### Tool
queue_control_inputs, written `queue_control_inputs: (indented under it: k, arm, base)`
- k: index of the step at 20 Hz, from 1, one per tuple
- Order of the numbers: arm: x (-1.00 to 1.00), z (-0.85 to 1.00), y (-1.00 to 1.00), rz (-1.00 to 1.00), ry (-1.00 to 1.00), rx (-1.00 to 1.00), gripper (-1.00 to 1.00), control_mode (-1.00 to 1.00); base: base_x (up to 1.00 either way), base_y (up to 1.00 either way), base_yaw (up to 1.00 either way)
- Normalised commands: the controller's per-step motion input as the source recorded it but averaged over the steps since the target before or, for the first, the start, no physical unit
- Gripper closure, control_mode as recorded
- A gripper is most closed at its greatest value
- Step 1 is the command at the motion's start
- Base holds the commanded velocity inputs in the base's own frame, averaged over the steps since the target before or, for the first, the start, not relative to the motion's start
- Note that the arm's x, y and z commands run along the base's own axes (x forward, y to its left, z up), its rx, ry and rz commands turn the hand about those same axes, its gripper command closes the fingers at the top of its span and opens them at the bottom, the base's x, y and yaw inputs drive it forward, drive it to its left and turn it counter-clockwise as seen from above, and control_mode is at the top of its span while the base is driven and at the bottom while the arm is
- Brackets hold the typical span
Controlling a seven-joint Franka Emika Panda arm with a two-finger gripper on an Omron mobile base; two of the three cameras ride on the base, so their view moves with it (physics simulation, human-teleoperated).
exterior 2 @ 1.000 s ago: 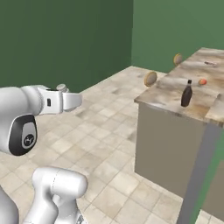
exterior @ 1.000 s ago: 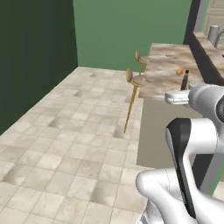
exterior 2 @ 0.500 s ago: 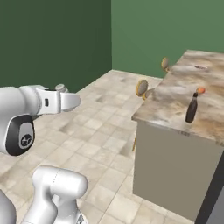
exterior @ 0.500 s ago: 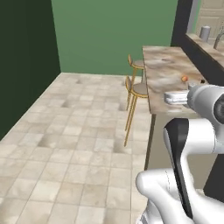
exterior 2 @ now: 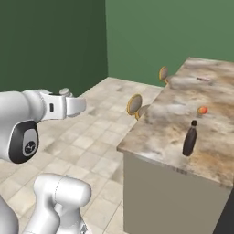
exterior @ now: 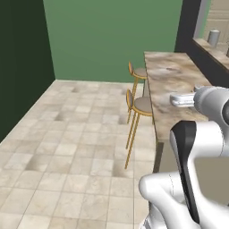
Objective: Move the syrup bottle and shaker from the cabinet to the dining counter.
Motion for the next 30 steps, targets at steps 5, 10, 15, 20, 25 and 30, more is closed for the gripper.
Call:
queue_control_inputs:
  k: [5, 10, 15, 20, 25, 30]
  arm:
    - [0.00, 0.00, 0.00, 0.00, 0.00, 0.00, 1.00, 1.00]
    - [0.00, 0.00, 0.00, 0.00, 0.00, 0.00, 1.00, 1.00]
    - [0.00, 0.00, 0.00, 0.00, 0.00, 0.00, 1.00, 1.00]
    - [0.00, 0.00, 0.00, 0.00, 0.00, 0.00, 1.00, 1.00]
    - [0.00, 0.00, 0.00, 0.00, 0.00, 0.00, 1.00, 1.00]
    - [0.00, 0.00, 0.00, 0.00, 0.00, 0.00, 1.00, 1.00]
  base:
    - [0.63, 0.00, 0.00]
    - [0.35, 0.00, -0.01]
    - [0.06, 0.00, -0.13]
    - [0.15, 0.00, -0.22]
    - [0.21, 0.02, -0.34]
    - [0.34, 0.12, -0.38]
